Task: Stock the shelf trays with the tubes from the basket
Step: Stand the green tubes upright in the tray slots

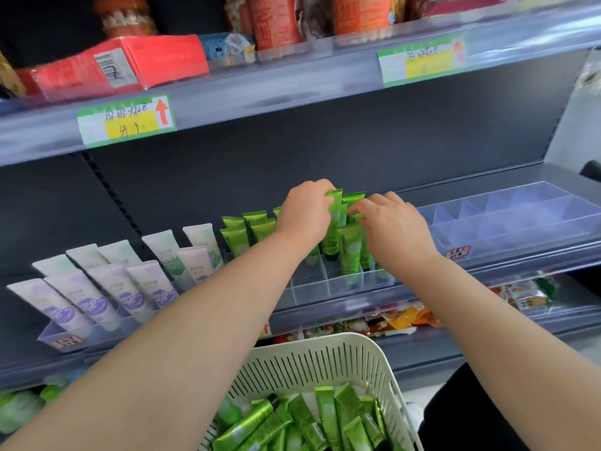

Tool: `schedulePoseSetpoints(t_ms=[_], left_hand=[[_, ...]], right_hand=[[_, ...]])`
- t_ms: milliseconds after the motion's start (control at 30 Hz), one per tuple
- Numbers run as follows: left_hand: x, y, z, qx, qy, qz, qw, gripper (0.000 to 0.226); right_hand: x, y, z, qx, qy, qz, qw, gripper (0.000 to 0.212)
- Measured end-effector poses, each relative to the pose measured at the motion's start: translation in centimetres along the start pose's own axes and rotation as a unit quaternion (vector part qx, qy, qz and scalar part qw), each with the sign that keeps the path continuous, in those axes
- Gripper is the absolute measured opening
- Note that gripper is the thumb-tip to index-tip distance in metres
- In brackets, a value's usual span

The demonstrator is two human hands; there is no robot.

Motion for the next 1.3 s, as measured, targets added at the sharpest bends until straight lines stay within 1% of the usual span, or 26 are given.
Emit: schedulePoseSetpoints(t_ms=[267,433,600,800,900,1067,1133,1300], left_hand=[[-1.2,0.6,-1.3,0.012,0.024,-0.033,0.999,0.023],[-1.3,0.6,-1.7,0.014,0.019,-0.024,0.999,0.021],[-0.7,1.7,-1.4,0.032,0.006,-0.044,0.999,0.023],[0.2,2.3,-0.7,0.049,-0.001,-0.048,0.998,0.027],[0.2,1.7,-0.6,0.045,-0.004,-0.041,0.998,0.027],[0.2,0.3,0.0,0.016,0.001,-0.019,1.0,0.026],[0.4,-0.2,0.7,0.011,0.004,-0.013,1.0,0.023],[1.6,-1.2,3.9,0.006,0.017,-0.021,1.0,0.02]], right_hand=[[-0.8,-0.2,0.8,-0.015,-0.011,0.014,1.0,0.033],[-1.0,0.1,1.5,-0.022,-0.008,0.018,1.0,0.032],[-1.0,0.2,1.9,-0.032,0.0,0.024,0.999,0.032],[-1.0,0.0,2.1,-0.026,-0.001,0.025,0.999,0.032],[-0.6,-0.1,2.1,-0.032,-0.003,0.023,0.999,0.03],[0.8,-0.4,2.2,-0.033,-0.018,0.019,0.999,0.028],[1.6,-0.6,2.5,-0.033,-0.026,0.016,0.999,0.03],[3.9,0.0,4.0,-0.001,-0.049,0.018,0.999,0.03]])
Point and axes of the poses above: each hand's wrist, its own z-axis away from the middle knuckle, its own y-axis out of the palm, x = y × z, the point moved 3 cm from there along -z, towards the middle knuckle, and after that the axes turned 4 degrees about -y, right-handed, at the moved point
